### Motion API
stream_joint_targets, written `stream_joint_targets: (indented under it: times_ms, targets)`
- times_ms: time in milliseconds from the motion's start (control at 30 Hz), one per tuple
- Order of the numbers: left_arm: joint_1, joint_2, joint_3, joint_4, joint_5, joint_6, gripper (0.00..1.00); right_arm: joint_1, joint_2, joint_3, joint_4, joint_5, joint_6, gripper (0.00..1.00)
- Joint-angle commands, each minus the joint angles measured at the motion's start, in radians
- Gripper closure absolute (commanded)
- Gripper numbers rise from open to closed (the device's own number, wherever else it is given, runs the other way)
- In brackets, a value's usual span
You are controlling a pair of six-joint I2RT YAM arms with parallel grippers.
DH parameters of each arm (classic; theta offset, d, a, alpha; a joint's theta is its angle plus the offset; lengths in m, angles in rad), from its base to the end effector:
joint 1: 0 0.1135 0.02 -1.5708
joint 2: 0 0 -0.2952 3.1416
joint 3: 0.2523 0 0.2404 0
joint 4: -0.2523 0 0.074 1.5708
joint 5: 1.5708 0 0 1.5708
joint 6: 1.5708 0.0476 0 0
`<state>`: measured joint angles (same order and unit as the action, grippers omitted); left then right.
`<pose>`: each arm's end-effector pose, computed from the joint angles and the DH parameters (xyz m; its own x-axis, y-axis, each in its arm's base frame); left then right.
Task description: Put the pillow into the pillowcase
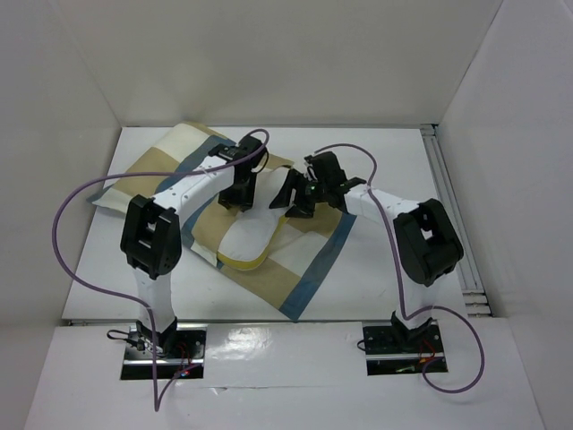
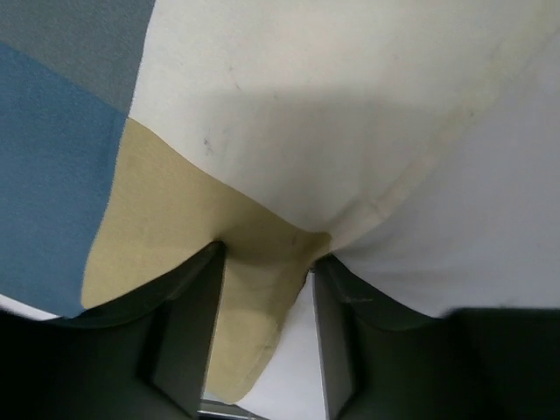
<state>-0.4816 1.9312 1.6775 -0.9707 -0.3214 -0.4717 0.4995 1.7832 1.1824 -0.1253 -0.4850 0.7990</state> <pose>0.3659 -0.1743 0.2773 -0.8991 -0.0165 -0.4375 -0.0720 0.9913 0.1104 0.3361 0.2087 0.2429 -0.9295 0.2151 -0.2997 -0.0913 0.6531 0.7518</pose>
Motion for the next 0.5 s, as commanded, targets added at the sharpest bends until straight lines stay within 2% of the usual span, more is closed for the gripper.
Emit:
stream_joint_targets:
  times_ms: [0,100,133,200,233,267,300,333,367,467]
  targets:
    - [0.02,0.017,0.034,-0.02,-0.053,0.007,0.46,0.019,0.025,-0.01,0.082,-0.017,0.028,0.27]
    - [0.029,0.008,0.034,-0.029,-0.053,0.007,0.59,0.019,0.059,-0.021,0.116,-0.026,0.039,0.27]
    - [0.029,-0.001,0.048,-0.029,-0.053,0.007,0.74,0.019,0.079,-0.021,0.131,-0.044,0.039,0.27]
    - [0.029,-0.001,0.076,-0.054,-0.025,0.016,0.89,0.028,0.103,-0.001,0.167,-0.044,0.039,0.29]
    - [0.029,-0.015,0.106,-0.054,0.019,0.016,1.0,0.028,0.137,-0.001,0.19,-0.053,0.039,0.39]
    - [0.029,-0.015,0.122,-0.066,0.045,0.025,1.0,0.037,0.156,0.028,0.216,-0.062,0.039,0.47]
    - [0.018,-0.032,0.139,-0.066,0.079,0.025,1.0,0.037,0.175,0.046,0.251,-0.087,0.039,0.61]
    - [0.018,-0.059,0.158,-0.066,0.17,0.025,1.0,0.037,0.195,0.075,0.251,-0.104,0.039,0.78]
    - [-0.007,-0.073,0.204,-0.054,0.232,0.025,1.0,0.037,0.212,0.148,0.239,-0.119,0.039,1.0]
    - [-0.04,-0.126,0.301,-0.016,0.454,0.012,1.0,0.028,0.155,0.236,0.188,-0.094,0.006,1.0]
